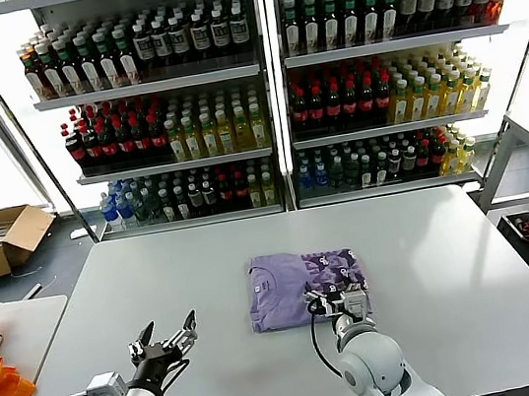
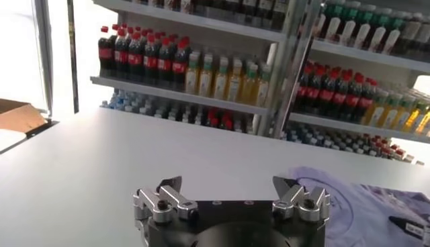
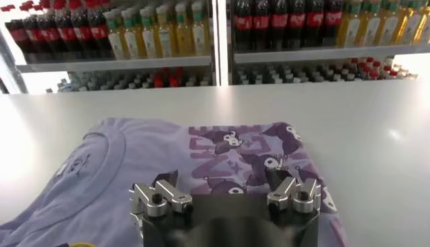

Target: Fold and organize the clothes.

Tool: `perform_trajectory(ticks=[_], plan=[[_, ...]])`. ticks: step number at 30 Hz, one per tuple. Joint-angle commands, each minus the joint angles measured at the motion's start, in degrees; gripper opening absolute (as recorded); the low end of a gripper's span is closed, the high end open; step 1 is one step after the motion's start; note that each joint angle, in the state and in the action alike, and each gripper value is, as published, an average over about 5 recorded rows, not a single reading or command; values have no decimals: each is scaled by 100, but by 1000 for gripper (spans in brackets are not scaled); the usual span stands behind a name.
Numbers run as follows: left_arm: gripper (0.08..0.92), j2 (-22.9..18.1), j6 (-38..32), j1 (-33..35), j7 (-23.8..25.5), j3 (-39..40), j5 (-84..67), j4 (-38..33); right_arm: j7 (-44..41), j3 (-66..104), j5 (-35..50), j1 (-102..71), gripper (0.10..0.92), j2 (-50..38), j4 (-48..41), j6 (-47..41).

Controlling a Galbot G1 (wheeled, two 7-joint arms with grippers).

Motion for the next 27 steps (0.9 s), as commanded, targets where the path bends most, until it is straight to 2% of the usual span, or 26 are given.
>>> perform_trajectory(ticks=[1, 6, 18, 23, 27], plan=[[823, -98, -3, 84, 18, 34, 51, -41, 24, -39, -216, -581, 823, -506, 1015, 44], [823, -133, -8, 126, 28, 31, 59, -87, 130, 80, -26, -973, 823, -614, 1125, 158], [823, -145, -12, 183, 47, 121, 176, -129, 315, 262, 1063, -1073, 823, -402, 622, 125], [822, -137, -130, 261, 130, 85, 443, -185, 317, 352, 901, -1157, 823, -433, 932, 169], [823, -140, -335, 272, 267, 54, 683, -254, 185, 515, -68, -1314, 823, -554, 1515, 424]])
